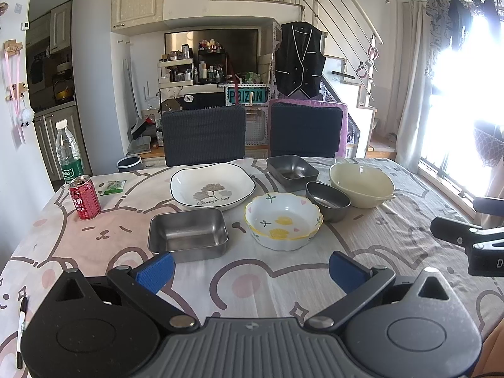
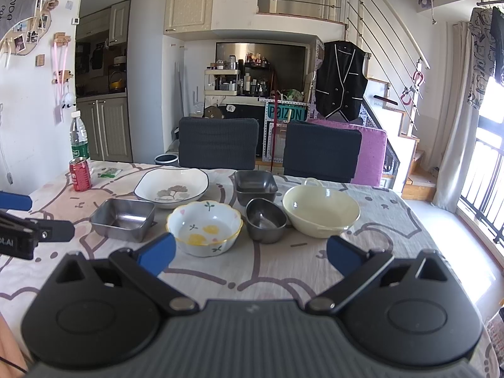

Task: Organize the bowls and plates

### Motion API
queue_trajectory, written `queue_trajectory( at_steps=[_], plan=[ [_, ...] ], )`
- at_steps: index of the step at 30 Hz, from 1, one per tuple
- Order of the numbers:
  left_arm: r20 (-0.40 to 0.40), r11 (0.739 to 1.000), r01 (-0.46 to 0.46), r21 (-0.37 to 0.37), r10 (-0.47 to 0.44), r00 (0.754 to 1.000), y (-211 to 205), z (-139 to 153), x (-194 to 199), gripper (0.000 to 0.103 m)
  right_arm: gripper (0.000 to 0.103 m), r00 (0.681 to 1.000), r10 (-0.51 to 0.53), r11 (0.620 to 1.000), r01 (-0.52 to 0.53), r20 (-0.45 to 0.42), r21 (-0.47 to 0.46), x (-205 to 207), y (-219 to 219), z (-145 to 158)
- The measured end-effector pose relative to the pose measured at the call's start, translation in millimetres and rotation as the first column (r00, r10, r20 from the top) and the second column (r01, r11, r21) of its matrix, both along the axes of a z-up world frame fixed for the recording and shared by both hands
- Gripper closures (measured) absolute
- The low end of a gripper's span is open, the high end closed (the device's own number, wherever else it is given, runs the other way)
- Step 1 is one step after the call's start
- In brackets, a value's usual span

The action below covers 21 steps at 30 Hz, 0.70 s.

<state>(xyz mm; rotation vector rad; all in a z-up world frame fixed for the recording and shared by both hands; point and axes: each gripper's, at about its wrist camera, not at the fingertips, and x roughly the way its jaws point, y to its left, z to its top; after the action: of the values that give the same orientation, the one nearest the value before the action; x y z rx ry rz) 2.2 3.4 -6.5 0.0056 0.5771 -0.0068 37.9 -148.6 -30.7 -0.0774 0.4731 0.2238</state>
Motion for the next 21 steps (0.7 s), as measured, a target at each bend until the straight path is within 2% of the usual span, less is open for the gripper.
queue_trajectory(
  at_steps=[21],
  plan=[
    [-0.001, 1.000, 0.001, -0.001, -0.001, 1.000, 0.0, -0.1, -0.4, 0.000, 0.000, 1.000, 0.006, 1.000, -0.006, -0.007, -0.002, 0.3, -0.9, -3.1]
  ],
)
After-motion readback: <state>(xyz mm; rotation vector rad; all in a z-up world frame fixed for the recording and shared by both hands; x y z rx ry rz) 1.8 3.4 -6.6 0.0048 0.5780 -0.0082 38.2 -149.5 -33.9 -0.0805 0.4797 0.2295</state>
